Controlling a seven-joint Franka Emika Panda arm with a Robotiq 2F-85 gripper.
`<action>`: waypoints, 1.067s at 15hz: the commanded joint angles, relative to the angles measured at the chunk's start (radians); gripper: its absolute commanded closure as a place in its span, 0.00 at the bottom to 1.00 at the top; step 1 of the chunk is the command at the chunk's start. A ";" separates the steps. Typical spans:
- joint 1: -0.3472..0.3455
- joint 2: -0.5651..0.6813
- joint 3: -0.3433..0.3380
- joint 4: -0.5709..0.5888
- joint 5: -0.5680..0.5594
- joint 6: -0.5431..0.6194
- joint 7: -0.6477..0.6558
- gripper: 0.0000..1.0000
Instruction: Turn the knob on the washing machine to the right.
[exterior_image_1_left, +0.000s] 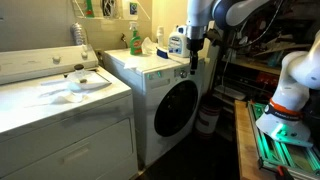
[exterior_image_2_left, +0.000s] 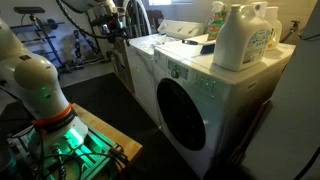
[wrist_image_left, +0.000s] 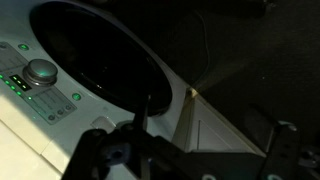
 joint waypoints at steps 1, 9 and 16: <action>0.024 0.002 -0.022 0.002 -0.007 -0.003 0.006 0.00; 0.003 0.000 -0.019 -0.009 -0.044 0.005 0.078 0.00; -0.074 -0.073 -0.082 -0.169 -0.077 0.102 0.350 0.00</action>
